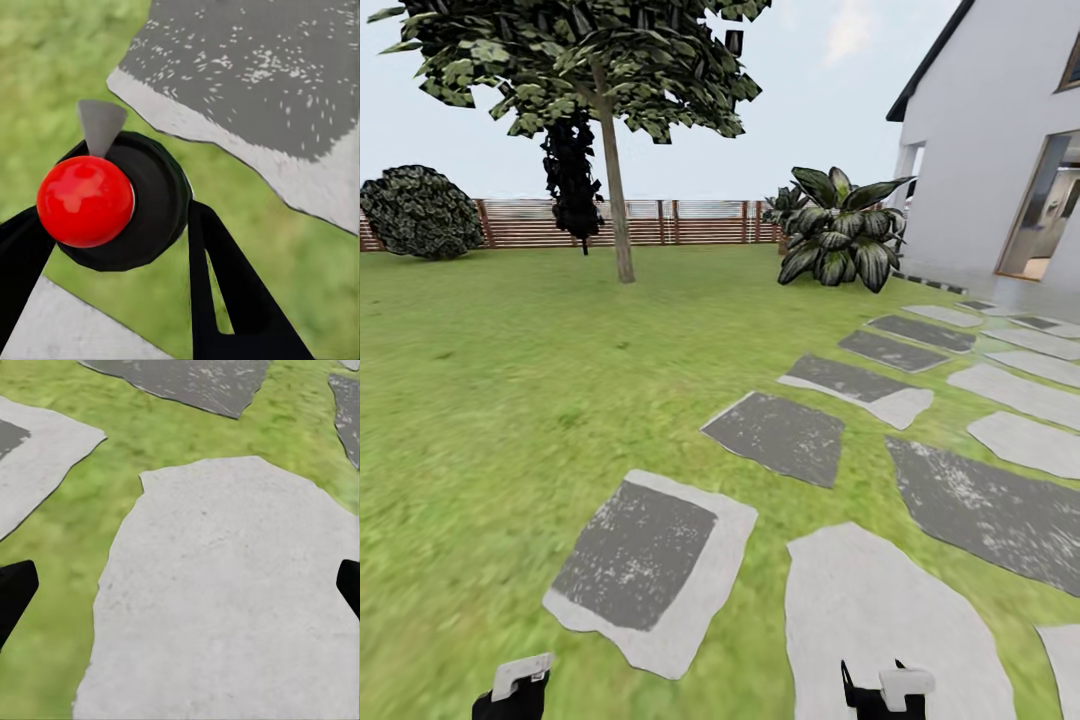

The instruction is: In the garden, pick up the pesticide atomizer on the floor and spray pesticide onto both trees until each tree trunk is fully covered.

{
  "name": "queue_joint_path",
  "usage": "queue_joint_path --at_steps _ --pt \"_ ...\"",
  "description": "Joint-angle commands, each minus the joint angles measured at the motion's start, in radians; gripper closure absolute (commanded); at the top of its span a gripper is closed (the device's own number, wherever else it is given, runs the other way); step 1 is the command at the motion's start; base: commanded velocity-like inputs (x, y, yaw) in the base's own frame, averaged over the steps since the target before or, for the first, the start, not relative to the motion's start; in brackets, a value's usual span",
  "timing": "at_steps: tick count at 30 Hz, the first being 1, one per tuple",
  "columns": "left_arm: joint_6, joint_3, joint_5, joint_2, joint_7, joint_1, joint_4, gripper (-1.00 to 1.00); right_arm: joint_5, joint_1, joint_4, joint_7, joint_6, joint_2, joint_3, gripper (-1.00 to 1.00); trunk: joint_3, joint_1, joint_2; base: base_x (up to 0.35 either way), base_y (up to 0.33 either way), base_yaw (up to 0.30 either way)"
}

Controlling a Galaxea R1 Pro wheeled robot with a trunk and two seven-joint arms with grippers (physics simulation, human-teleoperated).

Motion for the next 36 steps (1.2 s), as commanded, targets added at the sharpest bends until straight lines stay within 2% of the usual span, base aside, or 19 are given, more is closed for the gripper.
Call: queue_joint_path --at_steps 1,11,27,36 --pt "-0.003 0.008 -0.002 -0.001 -0.007 -0.001 0.001 1.00 0.011 -0.001 0.001 -0.004 -0.003 0.001 -0.005 -1.00 -0.001 0.000 0.000 0.339 0.000 0.031" --pt "-0.003 0.008 -0.002 0.000 -0.007 -0.001 0.002 1.00 0.011 -0.001 0.001 -0.004 -0.003 0.001 -0.005 -1.00 -0.001 0.000 0.000 0.339 0.000 0.188" --pt "-0.004 0.008 -0.001 0.000 -0.007 -0.001 0.000 1.00 0.011 -0.001 0.001 -0.004 -0.003 0.001 -0.005 -1.00 -0.001 0.000 0.000 0.339 0.000 0.026" --pt "-0.004 0.008 -0.001 0.000 -0.007 -0.001 0.001 1.00 0.011 -0.001 0.000 -0.004 -0.003 0.003 -0.005 -1.00 -0.004 0.000 0.000 0.339 0.000 0.228"
